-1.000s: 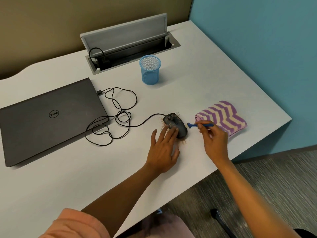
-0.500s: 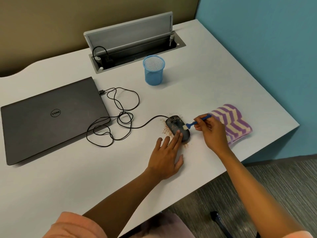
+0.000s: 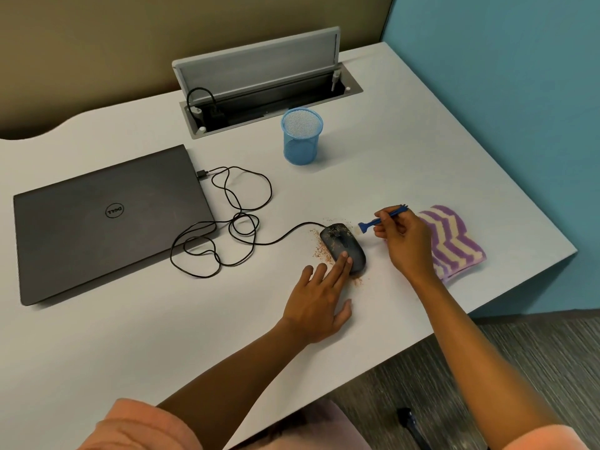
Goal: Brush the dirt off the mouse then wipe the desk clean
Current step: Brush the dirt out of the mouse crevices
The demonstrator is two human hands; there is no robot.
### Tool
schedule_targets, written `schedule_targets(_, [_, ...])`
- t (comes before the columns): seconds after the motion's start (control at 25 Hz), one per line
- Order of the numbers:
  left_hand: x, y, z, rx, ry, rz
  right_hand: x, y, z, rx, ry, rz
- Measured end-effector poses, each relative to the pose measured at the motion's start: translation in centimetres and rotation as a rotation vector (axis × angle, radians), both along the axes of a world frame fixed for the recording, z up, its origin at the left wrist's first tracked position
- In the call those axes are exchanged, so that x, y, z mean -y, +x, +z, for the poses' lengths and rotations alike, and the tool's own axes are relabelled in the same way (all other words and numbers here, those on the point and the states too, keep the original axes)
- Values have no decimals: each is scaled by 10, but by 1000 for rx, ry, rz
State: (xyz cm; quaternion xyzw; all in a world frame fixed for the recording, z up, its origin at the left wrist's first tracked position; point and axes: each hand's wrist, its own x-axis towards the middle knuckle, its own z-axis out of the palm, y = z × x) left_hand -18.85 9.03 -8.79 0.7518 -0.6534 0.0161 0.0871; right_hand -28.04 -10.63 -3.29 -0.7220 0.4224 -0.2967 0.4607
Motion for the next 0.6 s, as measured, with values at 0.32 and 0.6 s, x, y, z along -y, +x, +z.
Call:
schedule_targets(0.32, [0, 3, 3, -75, 72, -12, 5, 16, -1, -17, -14, -3])
schedule_targets(0.6, [1, 4, 4, -121, 97, -14, -1, 23, 0, -34, -20, -37])
